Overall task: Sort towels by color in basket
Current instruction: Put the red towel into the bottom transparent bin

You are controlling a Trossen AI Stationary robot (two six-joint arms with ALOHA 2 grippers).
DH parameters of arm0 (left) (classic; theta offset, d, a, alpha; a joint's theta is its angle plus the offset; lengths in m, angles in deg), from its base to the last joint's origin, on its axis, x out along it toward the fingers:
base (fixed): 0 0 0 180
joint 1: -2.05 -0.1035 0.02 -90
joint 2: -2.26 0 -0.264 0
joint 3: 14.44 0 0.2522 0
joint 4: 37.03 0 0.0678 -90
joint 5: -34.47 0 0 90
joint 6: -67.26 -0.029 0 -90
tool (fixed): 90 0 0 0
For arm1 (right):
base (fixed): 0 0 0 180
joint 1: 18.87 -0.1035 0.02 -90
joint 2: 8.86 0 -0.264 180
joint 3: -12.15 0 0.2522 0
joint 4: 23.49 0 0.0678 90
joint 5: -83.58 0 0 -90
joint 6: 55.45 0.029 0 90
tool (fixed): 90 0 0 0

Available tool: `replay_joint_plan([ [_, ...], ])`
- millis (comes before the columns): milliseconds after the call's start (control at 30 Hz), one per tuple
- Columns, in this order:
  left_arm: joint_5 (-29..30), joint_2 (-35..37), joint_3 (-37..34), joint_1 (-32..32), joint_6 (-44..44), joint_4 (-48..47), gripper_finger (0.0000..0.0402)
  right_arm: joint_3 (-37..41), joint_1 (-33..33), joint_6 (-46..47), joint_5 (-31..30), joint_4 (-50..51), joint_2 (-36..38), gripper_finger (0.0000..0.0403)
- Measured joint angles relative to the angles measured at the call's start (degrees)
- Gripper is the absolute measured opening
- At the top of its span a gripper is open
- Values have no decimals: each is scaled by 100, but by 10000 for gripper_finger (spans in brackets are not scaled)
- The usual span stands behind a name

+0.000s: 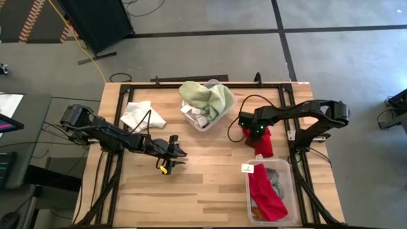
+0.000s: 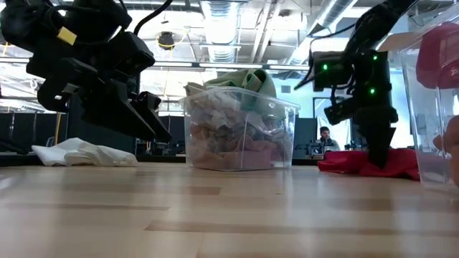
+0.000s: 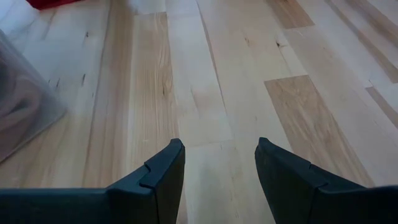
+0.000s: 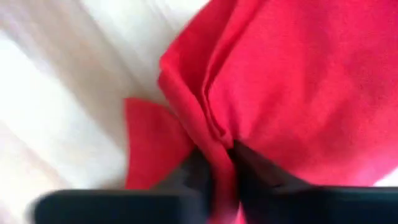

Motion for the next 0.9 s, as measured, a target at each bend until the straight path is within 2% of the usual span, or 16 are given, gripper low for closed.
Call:
replay_joint_plan([
  [67,0,2,0,0,2,0,185,-10,-113,10,0,23,102,41],
  [133,0,2,0,1,19,-2,185,-10,-258,18,-10,53,192,20],
  [300,0,2,0,2,38,0,185,-62,-601,361,-64,265,421,29],
  [433,0,2,0,1,40,0,185,-331,-951,582,-267,638,634,21],
  [900,0,2,0,1,86,2,185,-2174,-2549,1313,-1090,1202,1258,21],
])
